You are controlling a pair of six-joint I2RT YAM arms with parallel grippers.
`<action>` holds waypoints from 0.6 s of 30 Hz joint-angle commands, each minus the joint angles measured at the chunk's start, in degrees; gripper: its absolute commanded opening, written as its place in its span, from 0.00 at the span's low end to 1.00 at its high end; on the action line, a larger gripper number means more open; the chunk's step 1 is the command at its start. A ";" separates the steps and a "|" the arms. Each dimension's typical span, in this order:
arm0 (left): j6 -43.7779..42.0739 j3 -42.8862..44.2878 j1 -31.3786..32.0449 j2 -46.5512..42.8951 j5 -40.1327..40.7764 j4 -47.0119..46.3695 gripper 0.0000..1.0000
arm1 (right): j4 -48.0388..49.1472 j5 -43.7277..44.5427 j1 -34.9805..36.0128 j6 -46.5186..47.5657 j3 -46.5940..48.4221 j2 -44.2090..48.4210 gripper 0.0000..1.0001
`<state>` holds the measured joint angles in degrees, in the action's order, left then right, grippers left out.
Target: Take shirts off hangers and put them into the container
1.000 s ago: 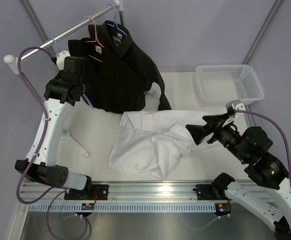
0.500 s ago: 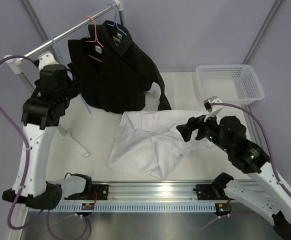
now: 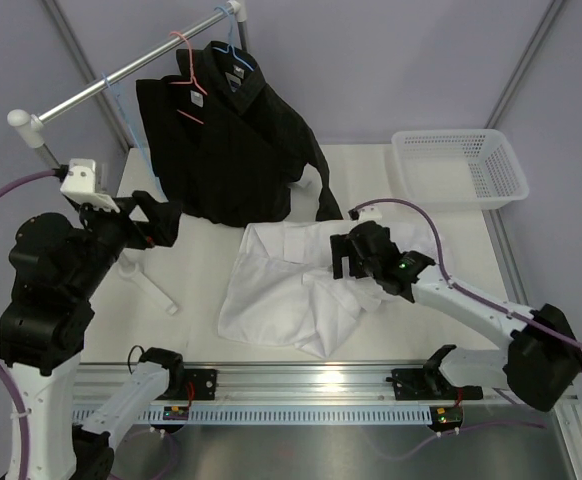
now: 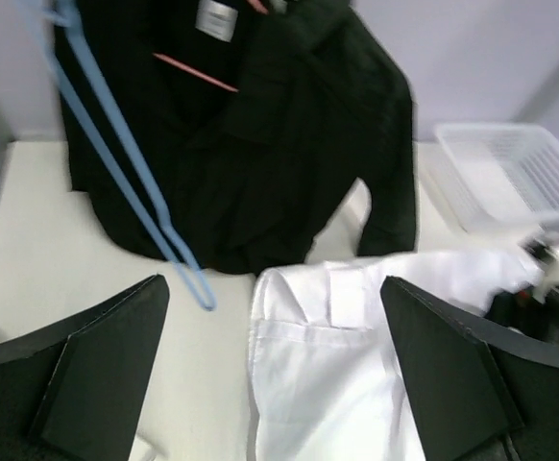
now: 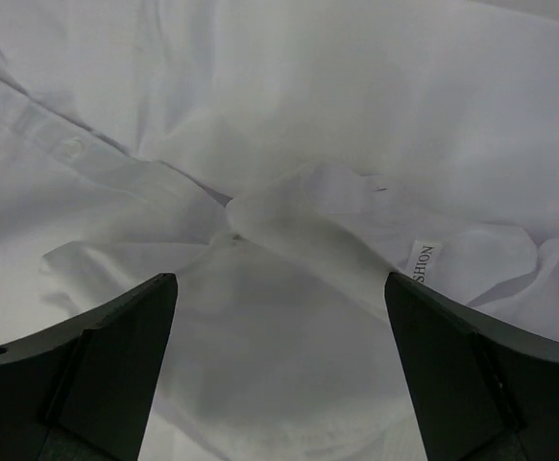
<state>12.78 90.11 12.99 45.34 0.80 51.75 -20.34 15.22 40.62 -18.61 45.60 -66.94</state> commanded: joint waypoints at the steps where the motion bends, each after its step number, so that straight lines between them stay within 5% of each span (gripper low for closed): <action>1: -4.43 -6.94 -0.07 -1.12 -18.01 -9.02 0.99 | 7.58 5.44 0.60 -5.38 -0.87 -7.38 0.99; 14: -1.79 -27.69 0.10 -3.42 -29.89 -30.72 0.99 | 15.94 1.21 0.60 -21.37 -1.65 -31.76 0.99; 17: -2.14 -29.80 0.10 -3.42 -30.15 -31.70 0.99 | 17.35 0.95 0.51 -23.57 -2.80 -34.04 0.86; 18: -2.31 -30.16 0.10 -3.94 -29.89 -31.62 0.99 | 18.22 1.04 0.60 -24.01 -3.58 -35.01 0.71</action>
<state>10.48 60.71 12.99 42.52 -26.09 27.09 -1.89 20.99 40.86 -35.20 46.26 -95.53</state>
